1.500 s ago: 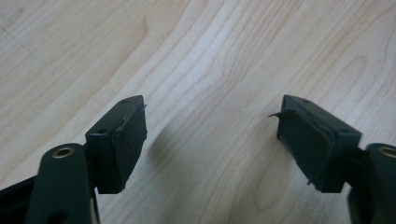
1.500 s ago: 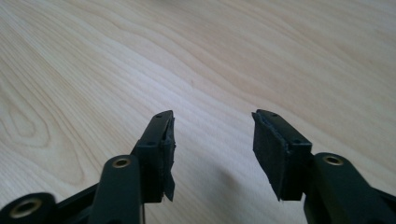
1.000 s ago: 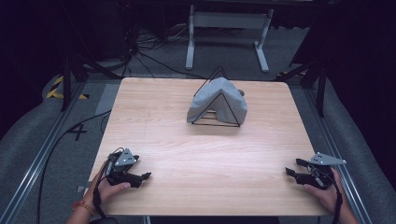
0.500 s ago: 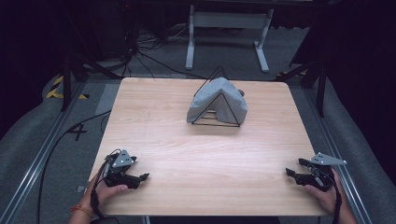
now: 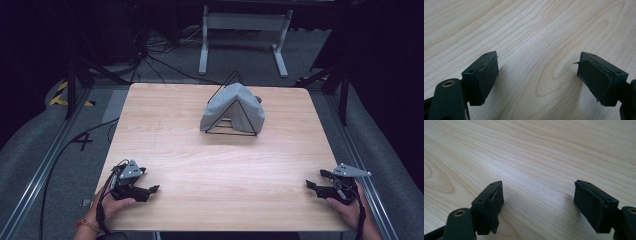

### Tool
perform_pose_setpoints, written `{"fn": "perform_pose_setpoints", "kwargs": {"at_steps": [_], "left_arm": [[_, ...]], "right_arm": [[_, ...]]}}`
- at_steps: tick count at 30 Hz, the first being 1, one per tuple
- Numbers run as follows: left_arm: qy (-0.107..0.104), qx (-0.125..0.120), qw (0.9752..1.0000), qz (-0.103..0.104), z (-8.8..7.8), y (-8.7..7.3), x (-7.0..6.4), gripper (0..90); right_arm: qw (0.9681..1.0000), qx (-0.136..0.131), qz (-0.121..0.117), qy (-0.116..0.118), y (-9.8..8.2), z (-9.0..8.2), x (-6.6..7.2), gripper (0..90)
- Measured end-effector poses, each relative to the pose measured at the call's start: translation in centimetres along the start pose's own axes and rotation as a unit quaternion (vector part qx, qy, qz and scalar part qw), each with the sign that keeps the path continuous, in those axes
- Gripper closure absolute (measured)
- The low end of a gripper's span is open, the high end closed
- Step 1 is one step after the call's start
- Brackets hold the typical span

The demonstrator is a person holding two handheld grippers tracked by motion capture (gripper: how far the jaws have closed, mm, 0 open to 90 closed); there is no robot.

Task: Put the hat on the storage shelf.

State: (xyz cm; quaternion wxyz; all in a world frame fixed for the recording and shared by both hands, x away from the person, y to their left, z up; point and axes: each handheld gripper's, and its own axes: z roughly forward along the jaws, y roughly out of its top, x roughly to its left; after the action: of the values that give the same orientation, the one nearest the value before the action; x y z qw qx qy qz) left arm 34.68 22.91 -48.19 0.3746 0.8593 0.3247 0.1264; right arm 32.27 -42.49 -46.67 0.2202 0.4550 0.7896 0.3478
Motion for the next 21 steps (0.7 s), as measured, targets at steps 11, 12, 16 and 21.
{"fn": "perform_pose_setpoints", "kwargs": {"at_steps": [11,12,16,21], "left_arm": [[0.001,0.002,1.0,0.002,0.02,0.03,0.02,17.6],[0.001,0.001,1.0,0.002,0.02,0.03,0.04,17.6],[0.003,0.003,1.0,0.006,0.0,0.06,0.09,17.6],[0.004,0.002,1.0,0.001,0.11,0.07,-0.03,17.1]], "right_arm": [[1.0,0.0,0.001,0.0,0.0,0.0,0.0,24.1],[1.0,0.0,0.001,0.0,0.0,0.0,0.0,24.1],[1.0,0.0,0.001,0.0,0.0,0.0,0.0,24.1],[1.0,0.0,0.0,0.0,0.0,0.0,-0.01,24.0]]}}
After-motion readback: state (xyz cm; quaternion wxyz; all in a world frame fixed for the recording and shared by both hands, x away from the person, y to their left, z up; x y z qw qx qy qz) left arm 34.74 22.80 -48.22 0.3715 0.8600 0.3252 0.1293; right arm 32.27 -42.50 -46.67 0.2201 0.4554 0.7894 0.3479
